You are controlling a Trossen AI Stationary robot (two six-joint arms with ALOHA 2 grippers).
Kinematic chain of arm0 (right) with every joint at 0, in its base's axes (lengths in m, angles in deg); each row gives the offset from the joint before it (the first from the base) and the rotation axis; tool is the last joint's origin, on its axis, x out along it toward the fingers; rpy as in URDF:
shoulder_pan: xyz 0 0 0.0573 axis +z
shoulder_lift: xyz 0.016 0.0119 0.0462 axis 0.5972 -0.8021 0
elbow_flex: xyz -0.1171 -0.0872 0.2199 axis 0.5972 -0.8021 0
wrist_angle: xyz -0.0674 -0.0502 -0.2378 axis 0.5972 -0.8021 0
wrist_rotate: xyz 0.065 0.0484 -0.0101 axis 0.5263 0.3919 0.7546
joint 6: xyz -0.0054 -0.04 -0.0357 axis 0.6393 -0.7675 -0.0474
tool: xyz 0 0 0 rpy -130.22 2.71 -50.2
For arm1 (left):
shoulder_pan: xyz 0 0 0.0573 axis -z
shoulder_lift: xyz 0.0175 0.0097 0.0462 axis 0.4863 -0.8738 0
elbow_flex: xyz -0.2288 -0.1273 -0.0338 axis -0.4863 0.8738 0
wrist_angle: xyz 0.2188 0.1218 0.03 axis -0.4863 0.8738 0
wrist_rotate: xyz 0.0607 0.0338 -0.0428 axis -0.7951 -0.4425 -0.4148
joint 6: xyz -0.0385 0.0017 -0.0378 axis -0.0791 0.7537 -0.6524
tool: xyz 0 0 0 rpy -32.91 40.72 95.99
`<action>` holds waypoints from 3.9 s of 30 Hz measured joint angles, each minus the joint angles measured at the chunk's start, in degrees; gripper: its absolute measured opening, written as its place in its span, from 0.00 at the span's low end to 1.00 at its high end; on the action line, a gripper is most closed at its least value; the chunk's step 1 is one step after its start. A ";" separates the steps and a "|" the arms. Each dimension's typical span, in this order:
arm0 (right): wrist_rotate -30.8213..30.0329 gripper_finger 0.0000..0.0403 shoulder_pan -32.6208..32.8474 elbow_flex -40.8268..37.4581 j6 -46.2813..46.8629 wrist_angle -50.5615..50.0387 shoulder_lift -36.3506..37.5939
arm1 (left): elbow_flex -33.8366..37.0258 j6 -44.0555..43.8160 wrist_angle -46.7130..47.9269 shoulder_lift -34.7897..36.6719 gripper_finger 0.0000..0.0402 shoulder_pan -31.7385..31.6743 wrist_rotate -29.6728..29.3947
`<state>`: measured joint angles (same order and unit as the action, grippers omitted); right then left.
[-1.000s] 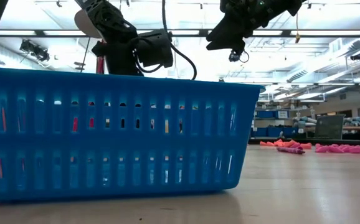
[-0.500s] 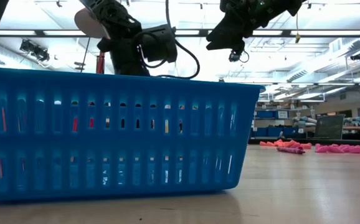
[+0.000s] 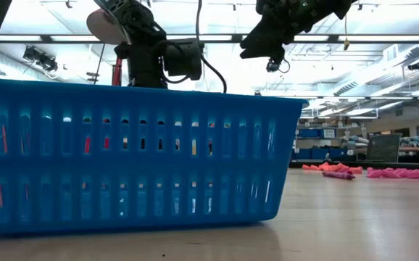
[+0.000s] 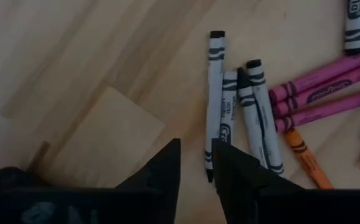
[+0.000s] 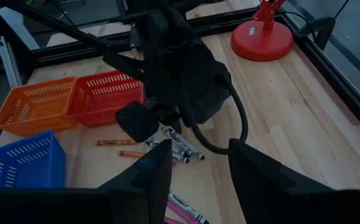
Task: Sort crayons
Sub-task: Put the black crayon into the black bin
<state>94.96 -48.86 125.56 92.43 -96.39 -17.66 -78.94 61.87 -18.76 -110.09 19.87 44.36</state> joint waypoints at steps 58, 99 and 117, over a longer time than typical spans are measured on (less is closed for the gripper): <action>1.07 0.40 0.00 0.00 1.18 1.34 -0.02 | 0.38 -7.10 -3.38 -0.54 0.05 0.60 -3.78; 1.03 0.40 -0.37 0.04 -0.11 5.56 0.00 | 6.59 -31.21 20.59 20.59 0.11 0.38 -6.60; 1.07 0.40 -0.28 0.04 -0.13 5.24 0.00 | 12.20 -34.34 10.22 21.20 0.34 0.01 -4.39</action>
<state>96.03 -49.14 125.60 92.30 -91.14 -17.66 -66.74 27.53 -8.53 -88.88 19.88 39.97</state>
